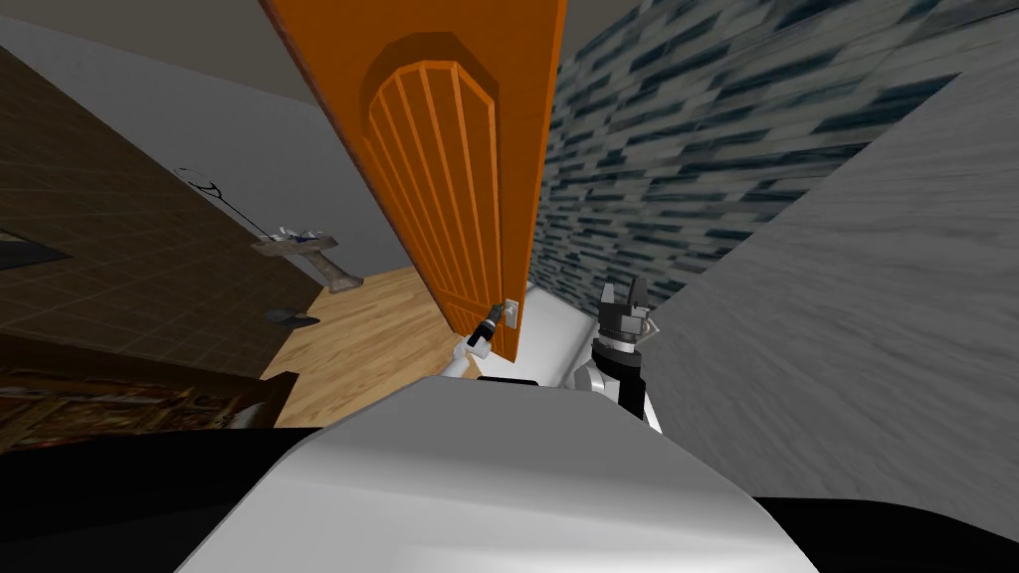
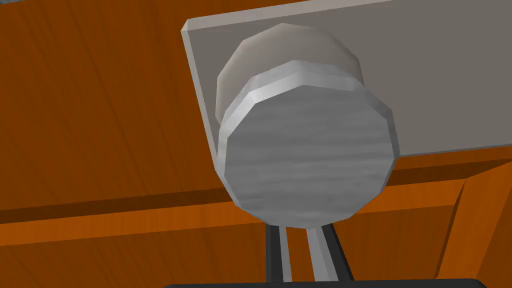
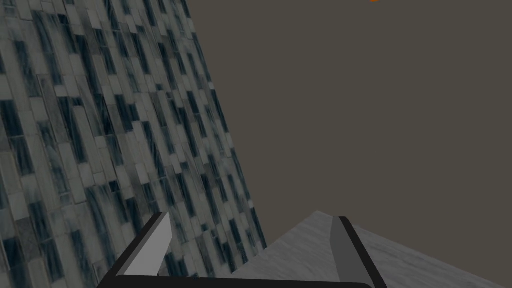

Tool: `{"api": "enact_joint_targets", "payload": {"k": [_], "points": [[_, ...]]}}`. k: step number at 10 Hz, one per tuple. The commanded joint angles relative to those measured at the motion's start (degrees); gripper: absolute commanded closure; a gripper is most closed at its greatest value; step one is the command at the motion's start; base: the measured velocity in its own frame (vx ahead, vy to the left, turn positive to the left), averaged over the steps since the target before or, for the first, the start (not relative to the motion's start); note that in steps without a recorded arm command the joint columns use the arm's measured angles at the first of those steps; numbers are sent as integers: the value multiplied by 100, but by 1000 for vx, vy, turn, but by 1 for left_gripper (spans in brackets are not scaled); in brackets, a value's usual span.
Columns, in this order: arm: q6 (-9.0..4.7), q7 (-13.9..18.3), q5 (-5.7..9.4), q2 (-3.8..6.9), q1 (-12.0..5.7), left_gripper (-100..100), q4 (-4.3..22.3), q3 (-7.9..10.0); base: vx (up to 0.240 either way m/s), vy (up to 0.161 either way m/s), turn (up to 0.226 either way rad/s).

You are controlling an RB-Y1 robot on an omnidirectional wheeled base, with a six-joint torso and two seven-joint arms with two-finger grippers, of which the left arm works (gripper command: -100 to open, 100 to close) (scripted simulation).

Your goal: Push the door open

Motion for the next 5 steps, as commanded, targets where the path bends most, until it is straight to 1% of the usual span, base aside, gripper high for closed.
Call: {"api": "enact_joint_targets", "payload": {"k": [1, 2, 3, 5], "points": [[-68, -95, 87, 39, -54, 100, 88, 9, 188, 51, 245], [-14, -38, 70, 18, -25, -100, 14, -44, -48, 28, 55], [-6, -35, 74, 14, -20, -100, -1, -59, -223, 40, -36], [32, -22, 95, -9, 5, -100, -68, -126, -211, -11, -4]]}}
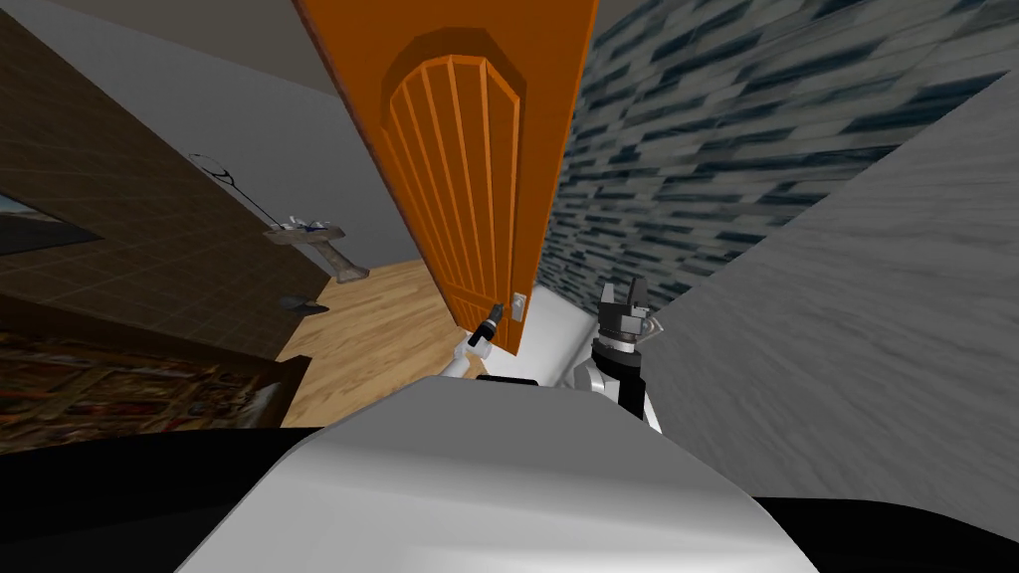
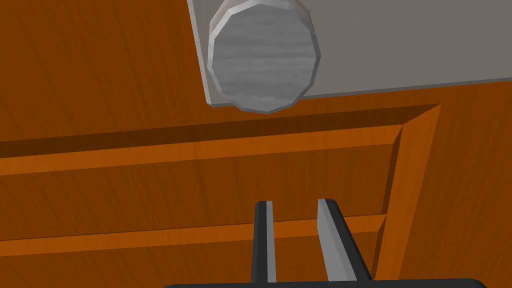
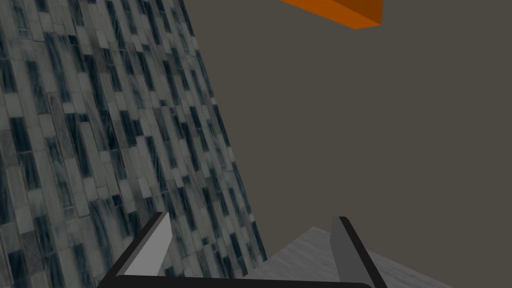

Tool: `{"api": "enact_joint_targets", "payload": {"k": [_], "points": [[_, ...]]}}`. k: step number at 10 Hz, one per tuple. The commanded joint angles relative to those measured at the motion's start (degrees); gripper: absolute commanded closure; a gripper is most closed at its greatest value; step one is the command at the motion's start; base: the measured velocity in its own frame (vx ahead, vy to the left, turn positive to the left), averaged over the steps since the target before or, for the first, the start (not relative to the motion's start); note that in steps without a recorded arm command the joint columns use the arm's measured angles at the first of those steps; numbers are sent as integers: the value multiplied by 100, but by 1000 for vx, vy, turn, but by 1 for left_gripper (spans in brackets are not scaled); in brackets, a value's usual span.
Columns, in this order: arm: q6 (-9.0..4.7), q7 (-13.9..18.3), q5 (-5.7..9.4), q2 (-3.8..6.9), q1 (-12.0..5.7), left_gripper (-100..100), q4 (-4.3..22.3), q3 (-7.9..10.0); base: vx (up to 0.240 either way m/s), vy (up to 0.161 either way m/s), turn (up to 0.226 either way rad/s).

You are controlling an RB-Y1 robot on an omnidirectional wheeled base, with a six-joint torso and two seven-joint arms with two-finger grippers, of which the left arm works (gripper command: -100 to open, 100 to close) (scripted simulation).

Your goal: Push the door open

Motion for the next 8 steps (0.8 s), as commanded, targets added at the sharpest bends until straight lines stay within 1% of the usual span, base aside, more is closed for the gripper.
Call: {"api": "enact_joint_targets", "payload": {"k": [1, 4, 5, 6, 8], "points": [[40, 11, 21, -43, 33, -100, -71, -77, -271, 1, 8], [103, 33, 55, -131, 75, -100, -183, -189, -258, 9, 3], [118, 29, 51, -108, 64, -100, -186, -160, -106, 8, -3], [84, 24, 42, -89, 53, -100, -148, -137, 92, -54, -47], [53, 20, 33, -86, 40, -100, -114, -113, 189, -65, -16]]}}
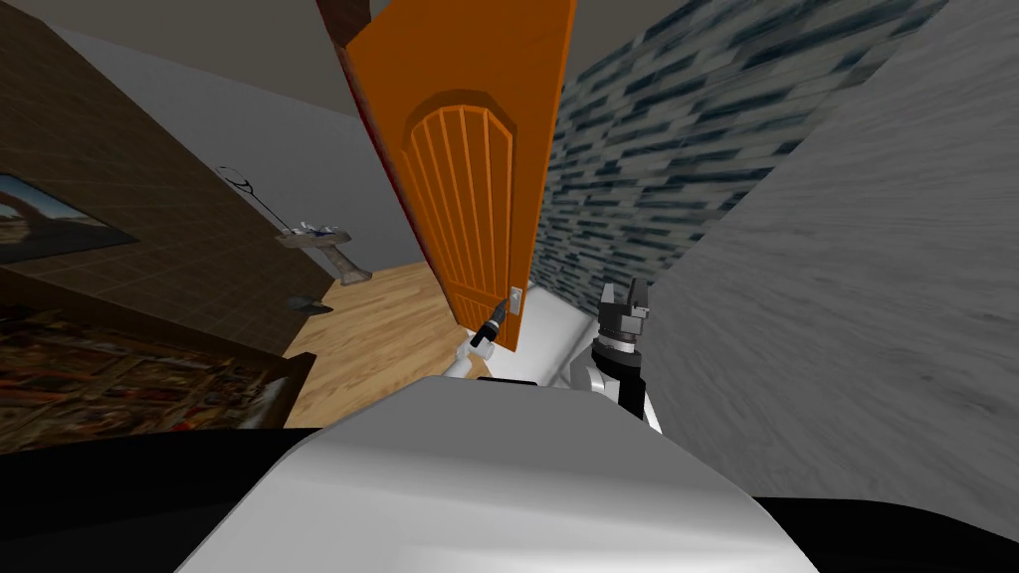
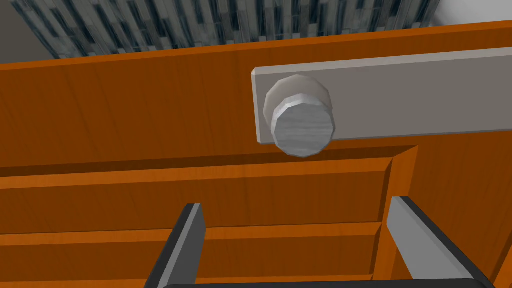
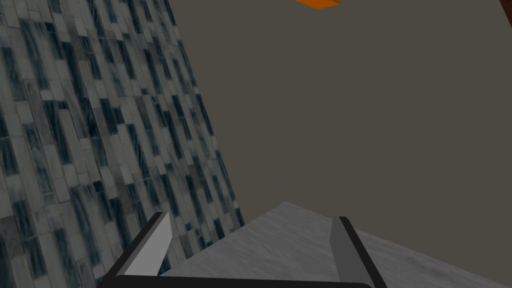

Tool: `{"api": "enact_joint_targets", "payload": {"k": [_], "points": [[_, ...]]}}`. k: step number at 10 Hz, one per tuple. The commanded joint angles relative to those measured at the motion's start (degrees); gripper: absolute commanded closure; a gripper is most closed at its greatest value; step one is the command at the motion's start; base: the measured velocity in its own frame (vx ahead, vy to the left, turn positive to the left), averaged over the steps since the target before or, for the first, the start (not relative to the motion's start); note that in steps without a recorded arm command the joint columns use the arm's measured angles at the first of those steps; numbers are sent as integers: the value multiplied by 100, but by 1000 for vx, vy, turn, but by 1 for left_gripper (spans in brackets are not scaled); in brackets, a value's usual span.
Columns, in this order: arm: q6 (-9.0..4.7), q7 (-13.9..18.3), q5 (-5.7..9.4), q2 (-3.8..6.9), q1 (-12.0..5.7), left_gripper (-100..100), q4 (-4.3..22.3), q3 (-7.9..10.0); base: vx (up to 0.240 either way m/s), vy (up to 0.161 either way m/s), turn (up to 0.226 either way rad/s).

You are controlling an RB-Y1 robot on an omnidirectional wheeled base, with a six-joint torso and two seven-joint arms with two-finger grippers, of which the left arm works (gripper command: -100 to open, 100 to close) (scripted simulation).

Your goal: Push the door open

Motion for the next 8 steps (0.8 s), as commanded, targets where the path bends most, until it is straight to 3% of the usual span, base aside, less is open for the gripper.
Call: {"api": "enact_joint_targets", "payload": {"k": [1, 5, 6, 8], "points": [[-36, -3, -9, -1, -16, -100, 36, 26, 210, -77, -30], [-86, -10, -22, -40, -39, -100, 94, 66, 171, -78, -21], [-86, -10, -22, -40, -39, 100, 94, 66, -9, 1, 6], [-86, -10, -22, -40, -39, 100, 94, 66, -26, 12, -5]]}}
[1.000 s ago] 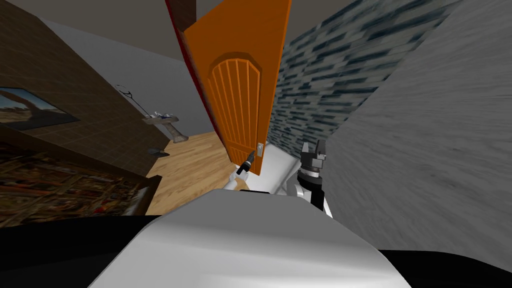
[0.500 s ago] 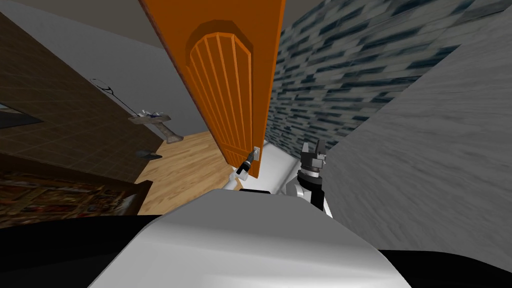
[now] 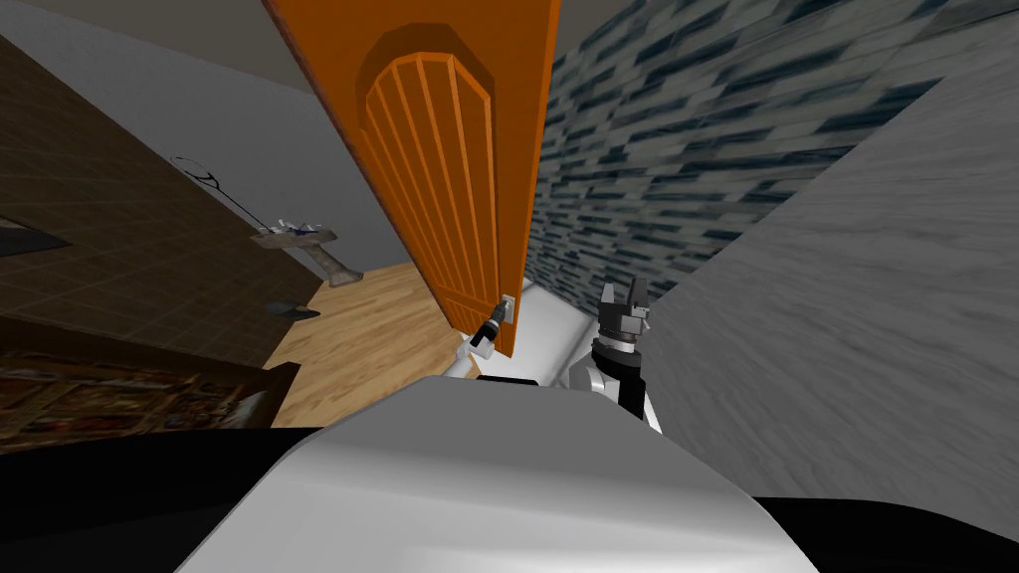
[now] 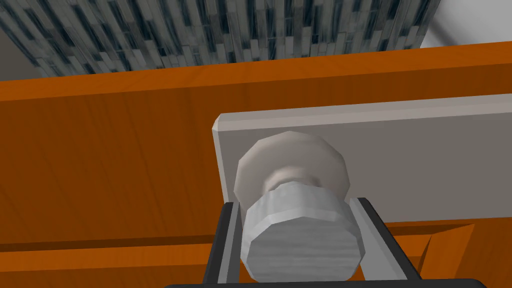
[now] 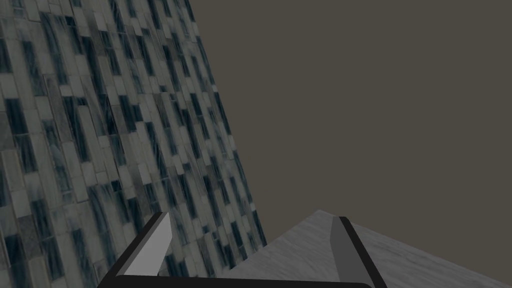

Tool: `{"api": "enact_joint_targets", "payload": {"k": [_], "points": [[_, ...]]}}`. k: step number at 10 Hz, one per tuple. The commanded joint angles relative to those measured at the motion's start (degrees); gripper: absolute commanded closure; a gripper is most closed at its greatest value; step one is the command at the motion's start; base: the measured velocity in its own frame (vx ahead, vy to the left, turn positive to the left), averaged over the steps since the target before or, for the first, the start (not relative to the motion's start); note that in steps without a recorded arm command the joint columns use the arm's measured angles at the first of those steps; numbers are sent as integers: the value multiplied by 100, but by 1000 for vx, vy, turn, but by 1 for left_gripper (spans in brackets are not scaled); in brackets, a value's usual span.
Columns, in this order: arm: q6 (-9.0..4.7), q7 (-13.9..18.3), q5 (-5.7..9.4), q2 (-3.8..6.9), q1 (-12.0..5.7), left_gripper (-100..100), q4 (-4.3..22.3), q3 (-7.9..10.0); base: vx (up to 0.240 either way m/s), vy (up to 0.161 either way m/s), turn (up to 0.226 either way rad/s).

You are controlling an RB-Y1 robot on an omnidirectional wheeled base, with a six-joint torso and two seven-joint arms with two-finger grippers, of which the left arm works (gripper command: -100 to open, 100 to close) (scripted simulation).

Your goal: Push the door open

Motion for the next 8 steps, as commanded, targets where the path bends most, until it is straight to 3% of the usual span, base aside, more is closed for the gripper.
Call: {"api": "enact_joint_targets", "payload": {"k": [1, 3, 8], "points": [[2, 2, 1, -1, 9, 100, 2, -5, -20, 8, 4], [2, 2, 1, -1, 9, 100, 2, -5, -6, 2, 2], [37, -261, 157, 142, 180, 100, -135, -221, 192, -45, 214]]}}
